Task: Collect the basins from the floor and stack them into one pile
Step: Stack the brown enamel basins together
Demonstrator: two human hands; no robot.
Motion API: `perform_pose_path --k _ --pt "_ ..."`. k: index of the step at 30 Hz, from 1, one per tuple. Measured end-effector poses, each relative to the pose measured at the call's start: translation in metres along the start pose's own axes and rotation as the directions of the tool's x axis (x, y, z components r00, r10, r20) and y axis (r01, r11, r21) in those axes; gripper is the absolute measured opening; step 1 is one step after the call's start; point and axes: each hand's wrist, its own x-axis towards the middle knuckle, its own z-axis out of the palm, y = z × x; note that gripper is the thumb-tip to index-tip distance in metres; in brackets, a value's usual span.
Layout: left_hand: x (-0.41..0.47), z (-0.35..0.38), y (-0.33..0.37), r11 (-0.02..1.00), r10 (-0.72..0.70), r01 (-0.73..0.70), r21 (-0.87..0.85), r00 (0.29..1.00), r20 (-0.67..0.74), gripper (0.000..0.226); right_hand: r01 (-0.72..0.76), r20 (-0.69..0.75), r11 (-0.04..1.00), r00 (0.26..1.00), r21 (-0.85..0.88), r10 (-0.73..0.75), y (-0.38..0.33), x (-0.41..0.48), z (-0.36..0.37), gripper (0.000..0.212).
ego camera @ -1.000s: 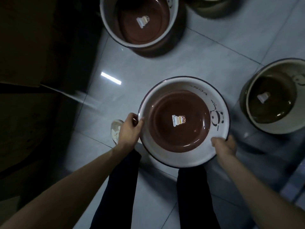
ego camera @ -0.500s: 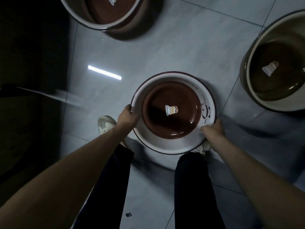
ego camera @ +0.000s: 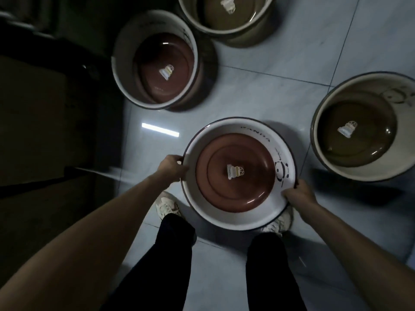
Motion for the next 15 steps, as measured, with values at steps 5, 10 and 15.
perform_pose_path --k 5,10,15 --pt "0.050 -0.015 0.045 0.997 0.065 -0.065 -0.038 0.998 0.003 0.041 0.016 -0.066 0.998 0.998 0.065 -0.011 -0.032 0.045 0.007 0.049" --pt "0.110 0.003 0.066 0.996 0.088 -0.089 -0.028 0.996 -0.034 0.036 0.001 -0.081 0.975 0.997 0.222 0.017 -0.056 0.076 0.029 0.048" --pt "0.131 0.020 0.059 0.992 0.102 -0.108 -0.058 0.989 -0.103 0.030 -0.053 -0.138 0.962 0.986 0.268 0.093 -0.064 0.081 0.060 0.068"
